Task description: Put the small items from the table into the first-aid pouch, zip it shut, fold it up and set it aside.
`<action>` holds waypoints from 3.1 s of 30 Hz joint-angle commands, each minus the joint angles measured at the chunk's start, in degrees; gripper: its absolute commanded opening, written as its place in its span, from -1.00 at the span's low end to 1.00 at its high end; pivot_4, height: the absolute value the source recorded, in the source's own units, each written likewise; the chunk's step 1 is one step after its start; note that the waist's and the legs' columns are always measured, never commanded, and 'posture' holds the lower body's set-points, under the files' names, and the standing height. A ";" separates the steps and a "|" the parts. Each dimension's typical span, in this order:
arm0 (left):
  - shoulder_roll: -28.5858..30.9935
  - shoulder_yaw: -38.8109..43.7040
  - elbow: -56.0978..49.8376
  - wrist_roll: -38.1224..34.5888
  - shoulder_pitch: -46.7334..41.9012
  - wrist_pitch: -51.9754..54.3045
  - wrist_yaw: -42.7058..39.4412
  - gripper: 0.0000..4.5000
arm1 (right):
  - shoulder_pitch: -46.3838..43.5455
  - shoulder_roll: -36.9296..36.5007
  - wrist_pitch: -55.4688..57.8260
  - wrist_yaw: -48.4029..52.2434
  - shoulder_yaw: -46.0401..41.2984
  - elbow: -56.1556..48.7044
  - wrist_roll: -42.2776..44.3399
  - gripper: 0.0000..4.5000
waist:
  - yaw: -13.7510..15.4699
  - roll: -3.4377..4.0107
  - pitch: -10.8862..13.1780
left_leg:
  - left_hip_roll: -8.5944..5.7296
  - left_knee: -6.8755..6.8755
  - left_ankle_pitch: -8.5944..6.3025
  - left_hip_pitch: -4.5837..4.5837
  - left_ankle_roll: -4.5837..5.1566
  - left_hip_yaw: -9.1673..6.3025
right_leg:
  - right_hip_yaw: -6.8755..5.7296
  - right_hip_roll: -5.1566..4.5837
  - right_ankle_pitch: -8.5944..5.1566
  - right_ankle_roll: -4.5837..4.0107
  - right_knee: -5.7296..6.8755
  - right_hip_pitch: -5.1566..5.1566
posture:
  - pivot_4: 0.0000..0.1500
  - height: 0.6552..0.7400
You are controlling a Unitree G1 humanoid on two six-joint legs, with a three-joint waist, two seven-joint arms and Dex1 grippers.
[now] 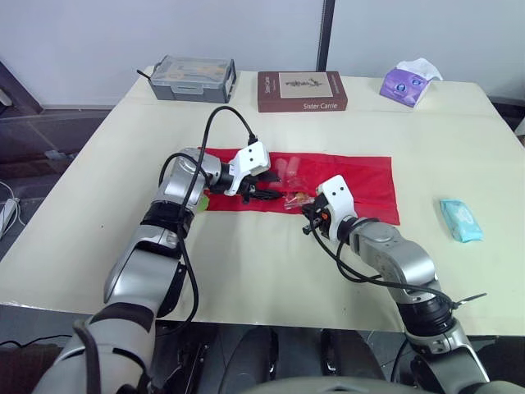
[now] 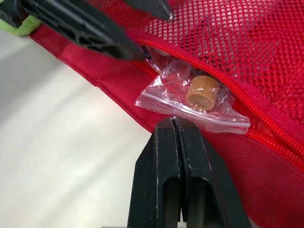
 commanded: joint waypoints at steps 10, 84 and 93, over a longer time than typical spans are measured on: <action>-1.05 0.35 1.23 0.25 -1.02 -2.57 -2.07 -0.99 | -8.03 3.22 -5.40 -1.08 0.99 10.72 -3.64 -1.00 | -0.25 0.00 0.00 | 0.00 0.00 0.00 0.01 0.00 0.01 | 0.00 0.01 0.00 0.00 0.02 0.00 | 1.00 1.00; -1.47 -2.70 -0.61 -8.37 0.67 -1.37 -19.12 -1.00 | 2.68 0.99 9.87 -5.45 -1.67 -9.09 -0.41 -0.85 | 0.05 0.00 0.00 | 0.02 0.01 0.00 -0.01 0.01 -0.01 | -0.02 0.00 0.00 0.00 -0.01 0.00 | 1.00 1.00; -1.72 -2.66 -0.20 -8.22 0.40 -1.78 -19.19 -1.00 | 4.38 9.05 19.32 -13.24 -7.76 -15.16 -0.19 -0.85 | 0.23 0.00 0.00 | 0.02 0.01 0.00 -0.02 0.01 -0.02 | -0.02 0.00 0.00 0.00 0.00 0.00 | 1.00 1.00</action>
